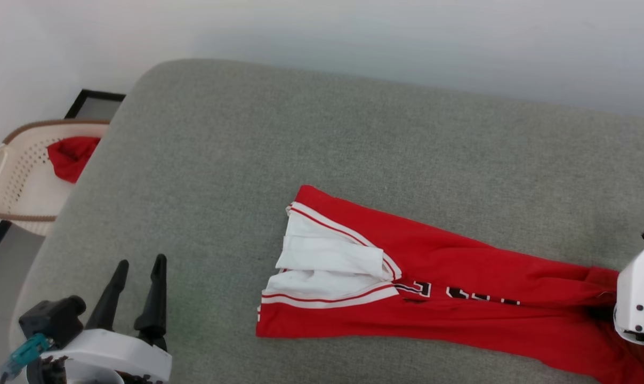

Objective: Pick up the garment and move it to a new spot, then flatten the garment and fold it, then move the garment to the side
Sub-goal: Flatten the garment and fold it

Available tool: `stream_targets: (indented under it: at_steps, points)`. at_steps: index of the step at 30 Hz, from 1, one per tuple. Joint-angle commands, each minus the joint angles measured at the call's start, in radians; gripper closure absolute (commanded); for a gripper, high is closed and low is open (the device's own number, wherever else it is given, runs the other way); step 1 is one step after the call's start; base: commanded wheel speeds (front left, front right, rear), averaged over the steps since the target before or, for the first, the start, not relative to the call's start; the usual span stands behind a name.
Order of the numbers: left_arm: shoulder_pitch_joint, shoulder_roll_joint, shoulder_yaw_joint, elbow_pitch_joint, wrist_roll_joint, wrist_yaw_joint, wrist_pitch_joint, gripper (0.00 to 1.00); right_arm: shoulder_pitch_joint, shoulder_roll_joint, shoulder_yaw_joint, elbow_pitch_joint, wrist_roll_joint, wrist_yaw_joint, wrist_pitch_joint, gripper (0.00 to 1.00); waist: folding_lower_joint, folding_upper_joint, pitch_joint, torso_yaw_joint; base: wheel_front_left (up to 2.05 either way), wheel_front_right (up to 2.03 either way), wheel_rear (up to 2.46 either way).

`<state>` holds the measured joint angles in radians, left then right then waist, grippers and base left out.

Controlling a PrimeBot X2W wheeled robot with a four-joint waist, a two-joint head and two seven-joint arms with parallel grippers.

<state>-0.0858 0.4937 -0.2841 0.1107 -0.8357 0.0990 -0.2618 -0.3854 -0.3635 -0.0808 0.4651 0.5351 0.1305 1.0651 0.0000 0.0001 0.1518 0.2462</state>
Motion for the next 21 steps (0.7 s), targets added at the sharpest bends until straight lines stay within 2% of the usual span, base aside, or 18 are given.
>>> stream_targets:
  at_steps: [1,8,21]
  points:
    - [0.012,-0.013,0.018,0.004,0.018,-0.013,-0.003,0.0,0.017,0.034,0.017,0.036,-0.004,0.0,-0.001,1.0,0.0,-0.0001,0.011,0.002,0.0,0.0,0.0]
    - [0.032,-0.052,0.071,0.013,0.053,-0.039,-0.001,0.0,-0.016,0.017,0.001,0.036,0.004,-0.001,-0.003,1.0,0.0,-0.0001,0.016,-0.013,0.0,0.0,0.0]
    - [0.09,-0.087,0.138,0.012,0.097,-0.067,-0.001,0.0,-0.035,-0.075,-0.064,0.051,-0.044,-0.001,-0.035,1.0,0.0,-0.0001,-0.012,-0.08,0.0,0.0,0.0]
